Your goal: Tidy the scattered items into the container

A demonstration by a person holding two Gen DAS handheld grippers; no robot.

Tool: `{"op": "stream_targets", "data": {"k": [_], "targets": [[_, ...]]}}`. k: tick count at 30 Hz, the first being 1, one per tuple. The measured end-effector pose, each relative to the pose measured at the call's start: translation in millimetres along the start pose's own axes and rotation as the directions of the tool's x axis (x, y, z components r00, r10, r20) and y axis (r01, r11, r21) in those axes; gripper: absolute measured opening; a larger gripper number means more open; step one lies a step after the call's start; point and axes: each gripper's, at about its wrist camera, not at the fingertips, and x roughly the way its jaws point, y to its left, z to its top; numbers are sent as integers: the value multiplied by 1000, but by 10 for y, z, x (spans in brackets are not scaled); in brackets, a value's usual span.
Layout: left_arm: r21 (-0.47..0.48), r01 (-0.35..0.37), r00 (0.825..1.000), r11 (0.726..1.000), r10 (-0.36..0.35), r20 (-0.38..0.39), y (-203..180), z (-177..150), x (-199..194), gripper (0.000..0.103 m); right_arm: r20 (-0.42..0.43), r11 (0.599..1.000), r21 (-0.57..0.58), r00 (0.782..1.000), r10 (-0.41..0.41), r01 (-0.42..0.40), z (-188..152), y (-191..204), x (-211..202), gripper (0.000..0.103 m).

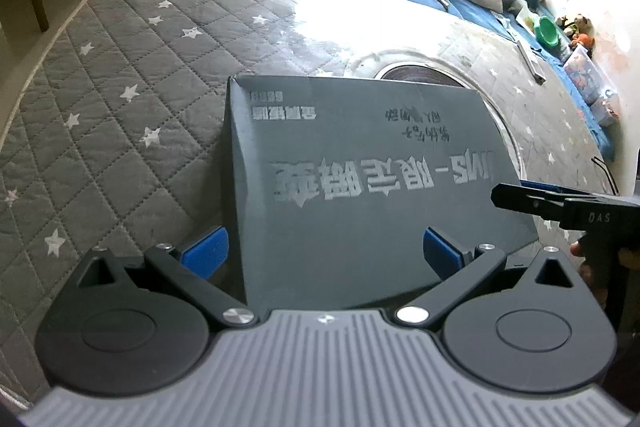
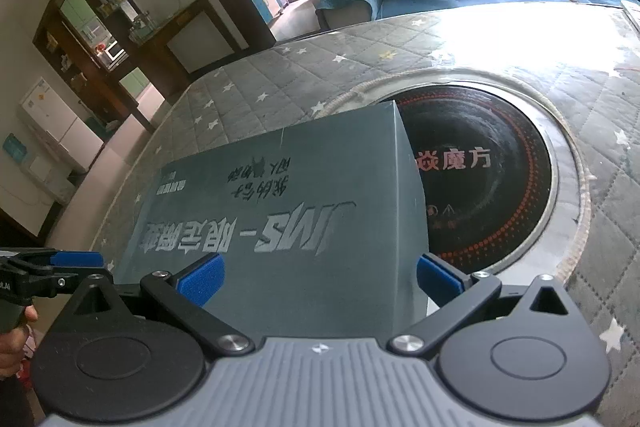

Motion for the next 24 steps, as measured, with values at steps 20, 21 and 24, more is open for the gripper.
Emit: {"op": "stream_targets", "data": {"k": [20,21,24], "targets": [[-10,-164,977,986,164,137,200,-679,-294,103,74,987,-128,993,-91,100,-641,0,-402,103],[-13,-173,975,985,173,140,226,-699,-292,103,76,987,-128,993,-93,102,-676,-21,-417,103],[-23,-205,968,979,206,145,311,-752,-276,103,82,986,-120,991,-105,115,-760,-97,-459,103]]}}
